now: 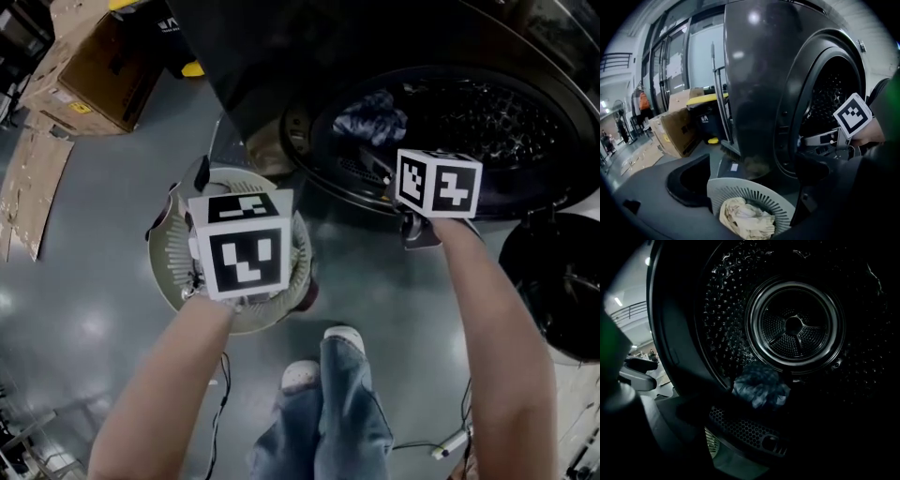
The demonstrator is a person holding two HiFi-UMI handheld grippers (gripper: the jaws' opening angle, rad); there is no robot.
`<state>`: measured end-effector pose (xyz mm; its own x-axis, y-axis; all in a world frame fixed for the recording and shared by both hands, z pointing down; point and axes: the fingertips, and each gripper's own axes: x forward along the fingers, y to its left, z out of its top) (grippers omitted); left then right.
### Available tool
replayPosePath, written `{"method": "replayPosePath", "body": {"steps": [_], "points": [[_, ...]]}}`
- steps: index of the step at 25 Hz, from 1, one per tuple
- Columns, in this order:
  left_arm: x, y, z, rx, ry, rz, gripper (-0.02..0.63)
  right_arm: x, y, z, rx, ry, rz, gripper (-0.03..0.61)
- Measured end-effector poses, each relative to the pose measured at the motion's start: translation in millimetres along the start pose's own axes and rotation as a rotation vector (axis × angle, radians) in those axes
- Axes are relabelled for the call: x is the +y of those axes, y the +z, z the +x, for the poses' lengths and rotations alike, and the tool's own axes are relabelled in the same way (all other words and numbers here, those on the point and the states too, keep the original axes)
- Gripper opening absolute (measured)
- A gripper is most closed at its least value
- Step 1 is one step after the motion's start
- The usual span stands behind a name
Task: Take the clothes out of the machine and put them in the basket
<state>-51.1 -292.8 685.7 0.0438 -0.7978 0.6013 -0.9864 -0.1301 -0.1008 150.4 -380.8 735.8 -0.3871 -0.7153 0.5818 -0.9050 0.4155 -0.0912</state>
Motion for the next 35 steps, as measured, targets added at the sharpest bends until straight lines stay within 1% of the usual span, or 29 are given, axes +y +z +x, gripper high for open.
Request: {"method": "replayPosePath", "body": {"steps": [4, 8, 10, 12, 15, 18, 19, 20, 21, 22, 23, 24, 25, 28, 29, 35], "points": [[5.6, 3.0, 2.9, -0.022, 0.021, 0.021, 0.563, -2.4, 2.5, 20.2, 0.051, 0.007, -0.041, 0.518], [4.5, 8.8, 4.6, -0.065, 0.014, 0.046, 0.563, -9.4, 1.1, 42.8, 0.114, 0.006, -0.061, 0.518], [3.0, 12.8, 5.5, -0.095, 0.008, 0.063, 0.563, -17.1, -2.2, 54.7, 0.159, -0.009, -0.082, 0.520], [2.7, 15.0, 6.3, -0.117, -0.001, 0.063, 0.563, -23.1, -6.0, 67.0, 0.198, -0.023, -0.095, 0.522], [2.1, 18.9, 9.4, -0.136, -0.015, 0.044, 0.563, -28.2, -12.4, 84.6, 0.251, -0.034, -0.082, 0.523], [-0.4, 24.0, 12.5, -0.146, -0.024, 0.055, 0.563, -35.8, -20.3, 95.2, 0.303, -0.072, -0.066, 0.518], [-1.0, 25.3, 12.6, -0.151, -0.027, 0.056, 0.563, -36.9, -22.5, 96.9, 0.318, -0.079, -0.075, 0.517], [-1.4, 26.0, 12.6, -0.155, -0.029, 0.054, 0.563, -37.3, -24.8, 97.7, 0.333, -0.083, -0.110, 0.500], [-1.3, 25.9, 12.5, -0.156, -0.030, 0.051, 0.563, -37.6, -27.6, 97.4, 0.349, -0.087, -0.177, 0.393], [-0.9, 25.2, 12.5, -0.154, -0.030, 0.048, 0.563, -37.4, -29.6, 96.1, 0.358, -0.092, -0.265, 0.117], [-0.2, 24.2, 12.4, -0.151, -0.029, 0.045, 0.563, -36.4, -29.5, 94.2, 0.350, -0.094, -0.341, 0.037], [0.9, 23.2, 12.1, -0.147, -0.028, 0.042, 0.563, -35.0, -27.0, 91.8, 0.327, -0.092, -0.382, 0.035], [2.0, 22.1, 11.5, -0.141, -0.027, 0.041, 0.563, -34.3, -22.4, 88.7, 0.293, -0.088, -0.384, 0.034], [4.2, 18.8, 6.4, -0.114, -0.027, 0.032, 0.563, -32.6, -6.3, 72.1, 0.196, -0.085, -0.299, 0.034], [4.5, 18.3, 3.6, -0.104, -0.027, 0.029, 0.562, -30.4, -2.3, 65.3, 0.174, -0.085, -0.285, 0.032], [0.1, 24.8, -20.7, -0.057, -0.044, 0.029, 0.563, -8.1, 18.7, 19.3, 0.076, -0.059, -0.286, 0.032]]}}
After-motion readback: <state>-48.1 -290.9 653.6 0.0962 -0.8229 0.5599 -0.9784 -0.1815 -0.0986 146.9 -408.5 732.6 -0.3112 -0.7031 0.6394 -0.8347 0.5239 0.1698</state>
